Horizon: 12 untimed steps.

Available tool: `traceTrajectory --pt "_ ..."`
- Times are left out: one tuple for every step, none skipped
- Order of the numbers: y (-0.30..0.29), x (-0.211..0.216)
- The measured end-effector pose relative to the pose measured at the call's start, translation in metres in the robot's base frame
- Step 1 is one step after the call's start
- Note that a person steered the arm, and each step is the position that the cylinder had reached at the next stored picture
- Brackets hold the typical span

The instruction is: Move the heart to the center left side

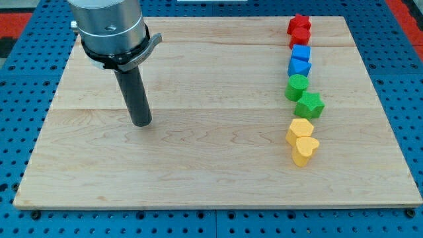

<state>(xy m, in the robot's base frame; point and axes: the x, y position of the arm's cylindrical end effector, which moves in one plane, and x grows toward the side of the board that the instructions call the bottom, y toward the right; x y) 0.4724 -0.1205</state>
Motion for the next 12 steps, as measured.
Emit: traceTrajectory --pt "0.005 0.029" --pt "0.041 0.096" --pt "0.061 0.105" --pt "0.129 0.116" --pt "0.209 0.119" --pt "0.228 0.115" --pt "0.239 0.092" --pt "0.288 0.089" --pt "0.332 0.108" --pt "0.341 0.074" --pt "0.332 0.062" --pt "0.306 0.079"
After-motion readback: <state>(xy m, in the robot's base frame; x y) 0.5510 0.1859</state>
